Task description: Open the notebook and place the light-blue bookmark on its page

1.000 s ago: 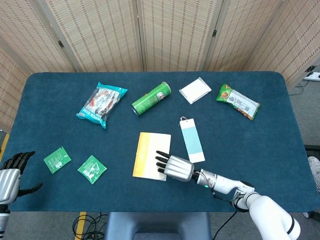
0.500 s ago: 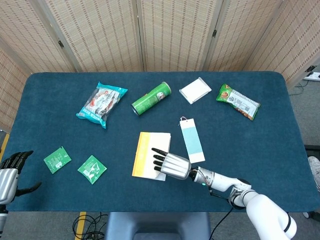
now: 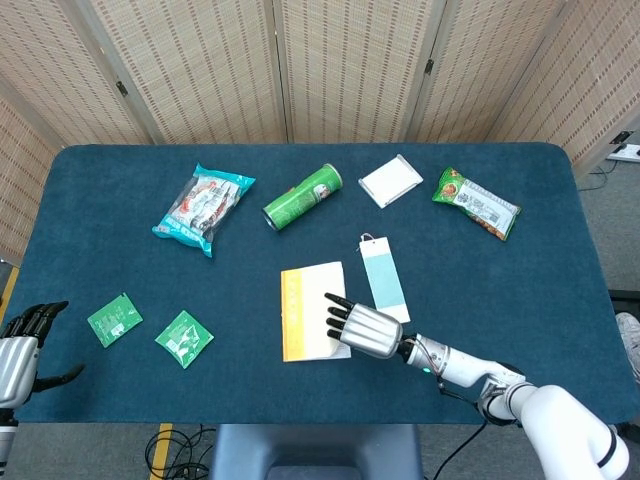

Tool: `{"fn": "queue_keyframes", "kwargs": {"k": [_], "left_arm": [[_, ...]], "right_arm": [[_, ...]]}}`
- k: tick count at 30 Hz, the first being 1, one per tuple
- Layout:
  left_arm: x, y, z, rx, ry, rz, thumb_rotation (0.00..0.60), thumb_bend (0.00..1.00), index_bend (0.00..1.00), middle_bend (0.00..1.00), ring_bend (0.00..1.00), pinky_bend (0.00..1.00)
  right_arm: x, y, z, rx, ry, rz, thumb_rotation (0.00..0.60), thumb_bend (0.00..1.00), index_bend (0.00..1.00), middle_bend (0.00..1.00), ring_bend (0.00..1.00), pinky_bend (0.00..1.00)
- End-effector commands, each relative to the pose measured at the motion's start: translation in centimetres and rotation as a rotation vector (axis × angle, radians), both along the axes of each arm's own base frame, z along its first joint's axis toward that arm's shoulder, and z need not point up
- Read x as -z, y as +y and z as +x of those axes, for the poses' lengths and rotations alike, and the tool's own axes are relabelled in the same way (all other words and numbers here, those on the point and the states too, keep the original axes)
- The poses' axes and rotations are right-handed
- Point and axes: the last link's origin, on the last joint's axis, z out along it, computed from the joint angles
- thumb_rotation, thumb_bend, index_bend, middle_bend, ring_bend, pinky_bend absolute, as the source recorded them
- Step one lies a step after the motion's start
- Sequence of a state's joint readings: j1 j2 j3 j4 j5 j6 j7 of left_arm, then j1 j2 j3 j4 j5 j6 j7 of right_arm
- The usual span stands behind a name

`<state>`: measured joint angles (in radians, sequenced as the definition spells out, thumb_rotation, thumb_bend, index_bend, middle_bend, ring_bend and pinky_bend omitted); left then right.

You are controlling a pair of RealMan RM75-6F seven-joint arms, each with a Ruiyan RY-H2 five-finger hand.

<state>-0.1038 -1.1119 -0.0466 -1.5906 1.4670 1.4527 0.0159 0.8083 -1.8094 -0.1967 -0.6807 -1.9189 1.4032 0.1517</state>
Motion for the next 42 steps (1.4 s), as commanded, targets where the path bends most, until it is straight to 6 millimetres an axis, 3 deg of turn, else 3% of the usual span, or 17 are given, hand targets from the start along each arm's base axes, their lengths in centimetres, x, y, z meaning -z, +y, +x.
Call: {"fn": "queue_keyframes", "kwargs": {"k": [1, 8, 20, 33, 42], "left_arm": [[0.0, 0.0, 0.0, -0.001, -0.003, 0.0, 0.6, 0.15, 0.16, 0.2, 0.15, 0.23], [0.1, 0.1, 0.2, 0.008, -0.006, 0.001, 0.6, 0.15, 0.16, 0.2, 0.15, 0.23], [0.0, -0.6, -0.4, -0.015, -0.022, -0.003, 0.6, 0.15, 0.16, 0.19, 0.15, 0.23], [-0.2, -1.4, -1.1, -0.047, -0.033, -0.014, 0.6, 0.15, 0.16, 0.19, 0.15, 0.23], [-0.2, -1.7, -1.1, -0.052, -0.031, -0.022, 0.6, 0.15, 0.16, 0.19, 0.15, 0.23]], "right_arm": [[-1.0, 0.6, -0.8, -0.012, 0.037, -0.004, 0.6, 0.51, 0.72, 0.5, 0.33, 0.17], [-2.8, 1.9, -1.1, -0.059, 0.096, -0.012, 0.6, 0.5, 0.72, 0.5, 0.33, 0.17], [-3.1, 2.0, 4.2, -0.281, 0.048, 0.002, 0.6, 0.51, 0.72, 0.5, 0.33, 0.18], [0.2, 0.7, 10.3, -0.406, 0.007, 0.057, 0.6, 0.49, 0.72, 0.48, 0.33, 0.18], [2.6, 0.4, 12.6, -0.421, 0.007, 0.081, 0.6, 0.49, 0.72, 0.45, 0.33, 0.18]]}}
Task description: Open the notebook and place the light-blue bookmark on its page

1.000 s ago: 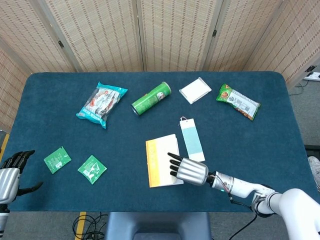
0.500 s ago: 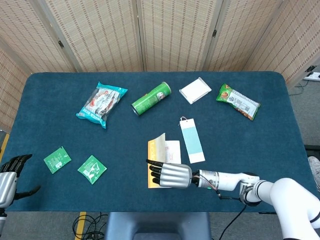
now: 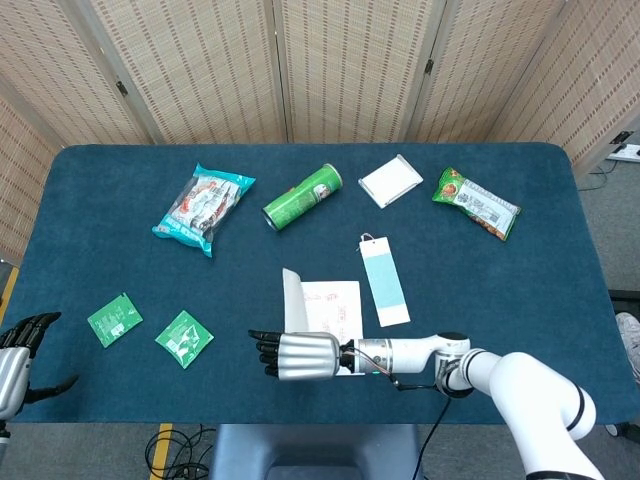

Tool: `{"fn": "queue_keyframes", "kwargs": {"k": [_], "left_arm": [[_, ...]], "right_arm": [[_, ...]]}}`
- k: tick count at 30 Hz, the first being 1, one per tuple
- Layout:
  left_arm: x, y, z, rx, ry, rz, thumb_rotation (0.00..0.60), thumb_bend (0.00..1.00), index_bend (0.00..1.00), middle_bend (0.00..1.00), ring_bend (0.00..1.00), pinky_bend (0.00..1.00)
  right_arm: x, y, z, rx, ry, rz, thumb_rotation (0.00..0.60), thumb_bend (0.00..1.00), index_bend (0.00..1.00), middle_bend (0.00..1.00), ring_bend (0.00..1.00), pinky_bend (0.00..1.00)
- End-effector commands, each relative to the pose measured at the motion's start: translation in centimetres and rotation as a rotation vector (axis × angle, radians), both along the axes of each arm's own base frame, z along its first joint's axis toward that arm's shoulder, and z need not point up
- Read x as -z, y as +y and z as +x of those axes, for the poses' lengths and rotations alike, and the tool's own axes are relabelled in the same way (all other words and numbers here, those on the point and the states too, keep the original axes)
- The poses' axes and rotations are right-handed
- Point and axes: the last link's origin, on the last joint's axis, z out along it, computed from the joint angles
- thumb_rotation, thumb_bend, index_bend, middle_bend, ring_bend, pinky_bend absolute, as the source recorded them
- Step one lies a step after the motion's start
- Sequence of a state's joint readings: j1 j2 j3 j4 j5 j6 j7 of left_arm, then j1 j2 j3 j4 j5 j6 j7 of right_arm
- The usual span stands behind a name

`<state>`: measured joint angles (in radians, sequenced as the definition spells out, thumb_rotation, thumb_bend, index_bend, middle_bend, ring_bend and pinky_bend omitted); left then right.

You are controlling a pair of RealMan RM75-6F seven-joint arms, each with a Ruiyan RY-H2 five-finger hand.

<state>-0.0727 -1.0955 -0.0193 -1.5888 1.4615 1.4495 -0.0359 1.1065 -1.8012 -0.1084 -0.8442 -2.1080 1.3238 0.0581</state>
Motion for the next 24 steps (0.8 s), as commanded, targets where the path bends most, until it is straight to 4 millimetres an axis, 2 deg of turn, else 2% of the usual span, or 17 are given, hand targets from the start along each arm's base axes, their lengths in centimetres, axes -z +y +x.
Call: {"fn": "queue_keyframes", "kwargs": {"k": [1, 4, 12, 18, 21, 24], "left_arm": [[0.0, -0.2, 0.0, -0.004, 0.0, -0.002, 0.6, 0.15, 0.16, 0.19, 0.15, 0.23], [0.0, -0.3, -0.2, -0.013, 0.002, -0.003, 0.6, 0.15, 0.16, 0.19, 0.15, 0.23], [-0.3, -0.5, -0.3, -0.019, 0.009, 0.002, 0.6, 0.15, 0.16, 0.19, 0.15, 0.23], [-0.4, -0.6, -0.4, -0.023, 0.007, 0.006, 0.6, 0.15, 0.16, 0.19, 0.15, 0.23], [-0.4, -0.7, -0.5, -0.026, 0.007, 0.003, 0.6, 0.15, 0.16, 0.19, 0.15, 0.23], [-0.3, -0.7, -0.5, -0.025, 0.007, 0.004, 0.6, 0.15, 0.16, 0.19, 0.15, 0.23]], "right_arm": [[0.7, -0.3, 0.8, 0.01, -0.009, 0.002, 0.6, 0.49, 0.72, 0.44, 0.33, 0.18], [1.4, -0.7, 1.4, 0.026, -0.013, 0.004, 0.6, 0.49, 0.68, 0.41, 0.31, 0.18], [3.3, -0.7, 3.5, 0.054, -0.042, 0.019, 0.6, 0.43, 0.46, 0.29, 0.19, 0.18], [4.3, -0.8, 4.3, 0.068, -0.016, 0.013, 0.6, 0.22, 0.11, 0.14, 0.08, 0.1], [5.0, -1.0, 4.5, 0.1, 0.007, 0.02, 0.6, 0.17, 0.02, 0.08, 0.04, 0.09], [5.7, -1.0, 4.9, 0.116, 0.019, 0.019, 0.6, 0.15, 0.0, 0.04, 0.01, 0.07]]}}
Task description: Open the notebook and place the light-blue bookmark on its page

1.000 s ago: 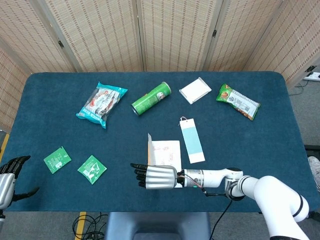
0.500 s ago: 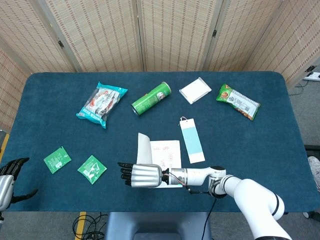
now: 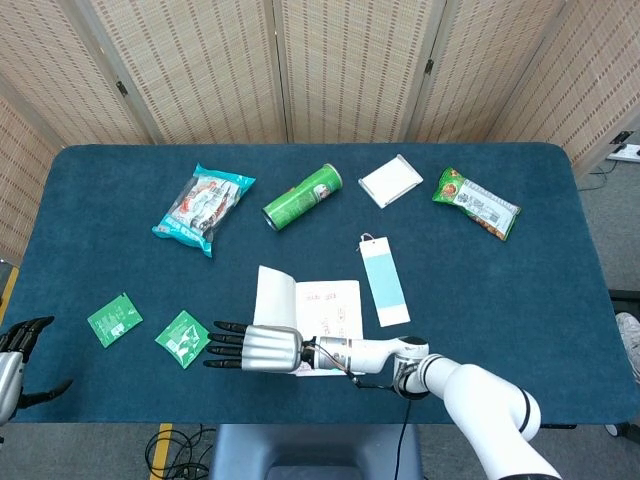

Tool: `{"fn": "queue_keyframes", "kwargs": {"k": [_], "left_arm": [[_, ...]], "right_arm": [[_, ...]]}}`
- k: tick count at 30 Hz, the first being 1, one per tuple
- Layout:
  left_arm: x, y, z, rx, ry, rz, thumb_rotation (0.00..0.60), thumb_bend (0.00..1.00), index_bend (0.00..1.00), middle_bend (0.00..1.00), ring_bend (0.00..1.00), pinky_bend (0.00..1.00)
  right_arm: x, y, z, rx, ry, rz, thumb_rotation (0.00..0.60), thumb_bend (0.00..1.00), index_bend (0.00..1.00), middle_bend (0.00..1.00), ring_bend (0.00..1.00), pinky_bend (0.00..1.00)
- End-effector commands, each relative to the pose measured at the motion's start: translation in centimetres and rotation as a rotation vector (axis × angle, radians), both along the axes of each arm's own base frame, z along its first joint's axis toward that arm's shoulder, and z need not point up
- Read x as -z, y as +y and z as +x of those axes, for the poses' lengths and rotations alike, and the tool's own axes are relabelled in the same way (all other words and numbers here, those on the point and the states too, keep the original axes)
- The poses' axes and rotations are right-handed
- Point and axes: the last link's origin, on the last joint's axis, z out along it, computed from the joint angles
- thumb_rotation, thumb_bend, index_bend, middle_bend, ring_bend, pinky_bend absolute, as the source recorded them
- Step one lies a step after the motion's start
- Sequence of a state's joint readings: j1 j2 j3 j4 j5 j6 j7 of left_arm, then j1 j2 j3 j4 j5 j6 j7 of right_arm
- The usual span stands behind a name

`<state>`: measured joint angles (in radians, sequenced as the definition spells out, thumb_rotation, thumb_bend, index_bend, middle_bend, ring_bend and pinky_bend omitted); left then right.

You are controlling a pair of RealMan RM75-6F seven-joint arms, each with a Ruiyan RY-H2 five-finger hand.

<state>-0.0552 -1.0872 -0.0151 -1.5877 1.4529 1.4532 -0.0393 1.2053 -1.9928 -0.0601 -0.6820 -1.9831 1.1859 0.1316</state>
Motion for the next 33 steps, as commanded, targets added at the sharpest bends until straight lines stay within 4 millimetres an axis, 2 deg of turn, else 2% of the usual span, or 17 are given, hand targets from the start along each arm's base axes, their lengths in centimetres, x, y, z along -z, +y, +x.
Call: {"fn": "queue_keyframes", "kwargs": {"k": [1, 9, 15, 22, 24, 25, 27, 30, 33], "left_arm": [[0.0, 0.0, 0.0, 0.002, 0.002, -0.001, 0.6, 0.15, 0.16, 0.19, 0.15, 0.23], [-0.1, 0.1, 0.0, 0.006, 0.001, 0.0, 0.6, 0.15, 0.16, 0.19, 0.15, 0.23], [-0.2, 0.0, 0.0, 0.007, 0.0, 0.0, 0.6, 0.15, 0.16, 0.19, 0.15, 0.23], [-0.5, -0.2, -0.3, -0.003, 0.005, 0.007, 0.6, 0.15, 0.16, 0.19, 0.15, 0.23], [-0.6, -0.2, -0.4, -0.007, 0.005, 0.011, 0.6, 0.15, 0.16, 0.19, 0.15, 0.23], [-0.7, -0.2, -0.5, -0.007, 0.003, 0.014, 0.6, 0.15, 0.16, 0.19, 0.15, 0.23], [-0.7, -0.2, -0.5, -0.005, 0.002, 0.013, 0.6, 0.15, 0.16, 0.19, 0.15, 0.23], [-0.6, -0.1, -0.3, 0.0, 0.003, 0.011, 0.6, 0.15, 0.16, 0.19, 0.15, 0.23], [-0.5, 0.1, -0.1, 0.009, 0.004, 0.008, 0.6, 0.15, 0.16, 0.19, 0.15, 0.23]], "right_arm": [[0.7, 0.1, 0.5, 0.012, 0.002, 0.006, 0.6, 0.15, 0.0, 0.04, 0.0, 0.06], [2.2, 0.1, 1.7, 0.086, -0.019, 0.039, 0.6, 0.1, 0.0, 0.03, 0.0, 0.06], [3.5, 0.5, 1.9, 0.063, 0.035, 0.019, 0.6, 0.09, 0.0, 0.02, 0.0, 0.06], [2.6, 0.0, 1.5, 0.098, -0.008, 0.025, 0.6, 0.09, 0.0, 0.03, 0.0, 0.06], [1.7, -1.0, 0.7, 0.111, -0.004, 0.001, 0.6, 0.1, 0.0, 0.03, 0.0, 0.06], [0.3, -2.3, -0.4, 0.146, -0.01, -0.022, 0.6, 0.11, 0.0, 0.03, 0.0, 0.06], [-1.8, -3.2, -1.9, 0.169, -0.009, -0.028, 0.6, 0.13, 0.0, 0.05, 0.0, 0.06], [-4.3, -4.2, -3.5, 0.177, 0.022, -0.072, 0.6, 0.18, 0.0, 0.08, 0.0, 0.06], [-6.6, -4.9, -5.1, 0.201, 0.064, -0.102, 0.6, 0.19, 0.02, 0.1, 0.0, 0.06]]}}
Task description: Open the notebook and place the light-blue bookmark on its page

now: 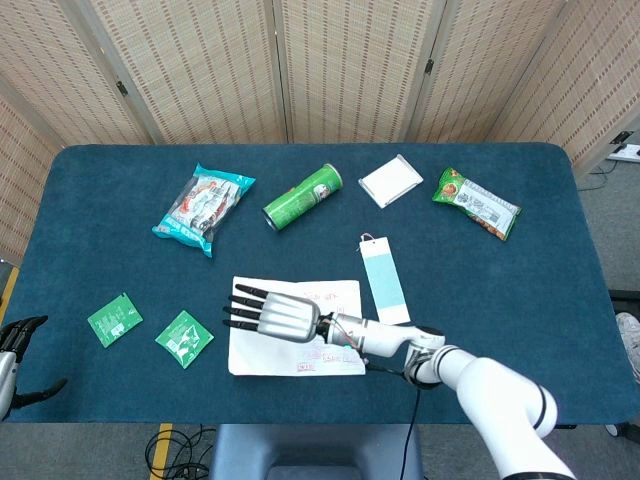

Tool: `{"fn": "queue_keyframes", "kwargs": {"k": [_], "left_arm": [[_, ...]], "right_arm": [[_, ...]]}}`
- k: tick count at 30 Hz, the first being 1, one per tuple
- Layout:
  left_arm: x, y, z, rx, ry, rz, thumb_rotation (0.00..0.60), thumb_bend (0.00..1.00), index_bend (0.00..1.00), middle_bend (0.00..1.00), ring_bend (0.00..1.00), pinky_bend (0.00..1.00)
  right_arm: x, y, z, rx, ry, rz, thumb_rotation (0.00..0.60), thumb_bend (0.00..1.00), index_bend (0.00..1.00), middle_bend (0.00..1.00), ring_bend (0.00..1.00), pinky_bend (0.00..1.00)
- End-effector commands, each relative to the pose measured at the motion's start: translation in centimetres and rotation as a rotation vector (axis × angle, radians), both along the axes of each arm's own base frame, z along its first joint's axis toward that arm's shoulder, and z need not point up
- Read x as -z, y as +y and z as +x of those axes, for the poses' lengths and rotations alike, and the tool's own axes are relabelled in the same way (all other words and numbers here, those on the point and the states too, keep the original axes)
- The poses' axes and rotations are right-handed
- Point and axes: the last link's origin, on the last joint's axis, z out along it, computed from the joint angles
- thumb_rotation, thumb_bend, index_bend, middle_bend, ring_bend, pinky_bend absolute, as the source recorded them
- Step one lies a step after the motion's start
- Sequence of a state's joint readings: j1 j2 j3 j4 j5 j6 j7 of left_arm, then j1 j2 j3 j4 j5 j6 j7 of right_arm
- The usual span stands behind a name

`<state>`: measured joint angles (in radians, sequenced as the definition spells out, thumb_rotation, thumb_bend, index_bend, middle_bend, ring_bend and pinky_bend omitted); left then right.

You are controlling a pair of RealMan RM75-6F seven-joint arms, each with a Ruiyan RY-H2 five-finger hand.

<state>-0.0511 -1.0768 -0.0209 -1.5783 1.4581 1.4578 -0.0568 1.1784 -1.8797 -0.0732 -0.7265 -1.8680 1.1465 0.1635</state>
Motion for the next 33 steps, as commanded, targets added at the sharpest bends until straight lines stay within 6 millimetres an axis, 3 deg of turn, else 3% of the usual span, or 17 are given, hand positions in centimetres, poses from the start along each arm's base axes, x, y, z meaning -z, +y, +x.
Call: {"fn": "queue_keyframes", "kwargs": {"k": [1, 6, 12, 21, 28, 33], "left_arm": [[0.0, 0.1, 0.2, 0.007, 0.002, -0.002, 0.6, 0.15, 0.16, 0.19, 0.15, 0.23], [0.1, 0.3, 0.7, 0.019, 0.002, -0.007, 0.6, 0.15, 0.16, 0.19, 0.15, 0.23], [0.2, 0.2, 0.6, 0.01, 0.004, -0.009, 0.6, 0.15, 0.16, 0.19, 0.15, 0.23], [0.3, -0.1, 0.4, -0.003, 0.002, -0.01, 0.6, 0.15, 0.16, 0.18, 0.15, 0.23], [0.4, -0.2, 0.3, -0.008, 0.0, -0.012, 0.6, 0.15, 0.16, 0.18, 0.15, 0.23], [0.5, -0.3, 0.2, -0.01, 0.001, -0.016, 0.6, 0.15, 0.16, 0.18, 0.15, 0.23]], "right_arm": [[-4.0, -1.0, -3.1, 0.054, 0.06, -0.043, 0.6, 0.19, 0.03, 0.1, 0.0, 0.06], [-7.6, -1.7, -5.7, 0.097, 0.155, -0.083, 0.6, 0.19, 0.09, 0.1, 0.0, 0.06], [-10.6, -2.0, -9.3, 0.155, 0.241, -0.134, 0.6, 0.19, 0.16, 0.12, 0.0, 0.06], [-12.0, -3.0, -13.5, 0.218, 0.37, -0.197, 0.6, 0.21, 0.17, 0.12, 0.0, 0.06], [-11.3, -3.5, -15.1, 0.28, 0.421, -0.194, 0.6, 0.47, 0.18, 0.12, 0.0, 0.06], [-10.0, -3.9, -15.5, 0.313, 0.435, -0.185, 0.6, 0.6, 0.21, 0.15, 0.0, 0.06]]}}
